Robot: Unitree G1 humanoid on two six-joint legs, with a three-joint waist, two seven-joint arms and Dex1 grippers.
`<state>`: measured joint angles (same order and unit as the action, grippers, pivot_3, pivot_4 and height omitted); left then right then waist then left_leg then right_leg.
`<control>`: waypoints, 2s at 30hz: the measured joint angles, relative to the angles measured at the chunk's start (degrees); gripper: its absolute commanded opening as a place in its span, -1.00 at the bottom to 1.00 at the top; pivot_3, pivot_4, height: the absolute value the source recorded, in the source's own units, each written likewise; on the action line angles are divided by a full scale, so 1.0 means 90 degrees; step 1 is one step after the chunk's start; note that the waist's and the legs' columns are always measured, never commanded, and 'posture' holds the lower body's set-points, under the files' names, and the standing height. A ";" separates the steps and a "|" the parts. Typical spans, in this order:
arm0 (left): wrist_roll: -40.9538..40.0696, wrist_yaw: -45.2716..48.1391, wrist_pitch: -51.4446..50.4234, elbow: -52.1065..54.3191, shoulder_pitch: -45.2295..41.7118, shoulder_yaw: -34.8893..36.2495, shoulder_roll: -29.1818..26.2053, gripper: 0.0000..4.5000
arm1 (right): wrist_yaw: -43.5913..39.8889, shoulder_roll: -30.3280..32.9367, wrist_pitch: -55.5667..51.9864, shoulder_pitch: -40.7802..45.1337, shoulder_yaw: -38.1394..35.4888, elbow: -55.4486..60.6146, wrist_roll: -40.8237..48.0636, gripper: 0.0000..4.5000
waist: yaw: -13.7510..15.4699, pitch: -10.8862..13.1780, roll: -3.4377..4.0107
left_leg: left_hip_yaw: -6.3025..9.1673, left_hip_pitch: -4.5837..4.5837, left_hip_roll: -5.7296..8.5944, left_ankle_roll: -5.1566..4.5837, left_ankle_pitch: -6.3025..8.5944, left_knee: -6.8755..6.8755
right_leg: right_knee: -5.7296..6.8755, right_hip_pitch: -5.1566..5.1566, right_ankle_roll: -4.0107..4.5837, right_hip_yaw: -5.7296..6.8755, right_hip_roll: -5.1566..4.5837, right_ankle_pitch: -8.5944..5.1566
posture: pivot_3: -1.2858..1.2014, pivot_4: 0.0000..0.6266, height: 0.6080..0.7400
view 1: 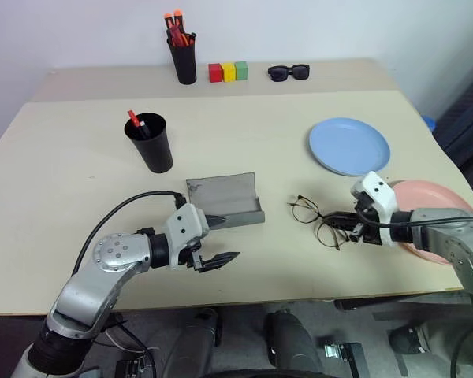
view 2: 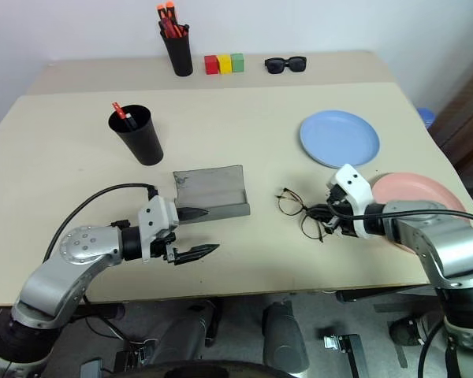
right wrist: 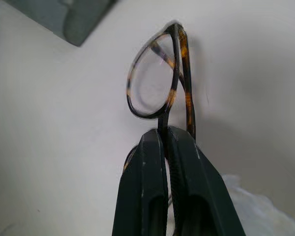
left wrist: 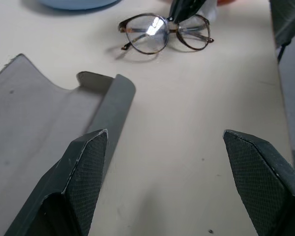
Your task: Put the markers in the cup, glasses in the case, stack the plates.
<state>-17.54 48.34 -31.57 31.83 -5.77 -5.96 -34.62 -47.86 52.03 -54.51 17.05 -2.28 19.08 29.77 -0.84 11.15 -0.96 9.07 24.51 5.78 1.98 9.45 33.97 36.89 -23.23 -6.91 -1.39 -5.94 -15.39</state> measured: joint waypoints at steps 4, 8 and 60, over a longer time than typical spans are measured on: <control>-0.0004 -0.0118 0.0333 -0.0198 0.0319 0.0533 -0.0067 0.72 | -0.0044 -0.0080 0.0126 0.0634 0.0281 0.0330 -0.0009 -0.98 | 0.0023 -0.0001 0.0002 | -0.0006 0.0001 -0.0013 -0.0003 0.0004 -0.0005 | -0.0010 -0.0001 0.0002 0.0001 0.0002 0.0000 | 0.03 -0.52 1.00; -0.0171 -0.0135 0.0843 -0.0545 0.0879 0.1524 -0.0092 0.72 | -0.0120 -0.0640 0.0455 0.1779 0.0978 0.0405 -0.0157 -0.98 | 0.0004 0.0000 0.0004 | -0.0044 0.0000 -0.0042 -0.0004 0.0006 -0.0011 | -0.0026 -0.0015 0.0021 0.0006 0.0002 0.0014 | 0.03 -0.52 1.00; -0.0891 -0.2322 -0.0900 -0.2590 -0.2630 0.1029 0.1159 -0.56 | -0.1119 -0.1812 0.2717 0.1537 0.1521 -0.0525 -0.2020 0.53 | 0.0069 -0.0002 -0.0007 | -0.0097 -0.0003 -0.0059 -0.0012 0.0010 -0.0005 | -0.0063 -0.0005 -0.0023 0.0007 0.0027 0.0075 | 0.03 -0.52 1.00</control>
<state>-25.55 27.45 -39.67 8.51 -29.44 3.30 -24.19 -57.93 35.72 -30.06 30.88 11.41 14.35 11.58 -0.22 11.13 -1.02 8.19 24.49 5.26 1.86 9.54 33.92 36.33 -23.28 -7.11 -1.33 -5.70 -14.71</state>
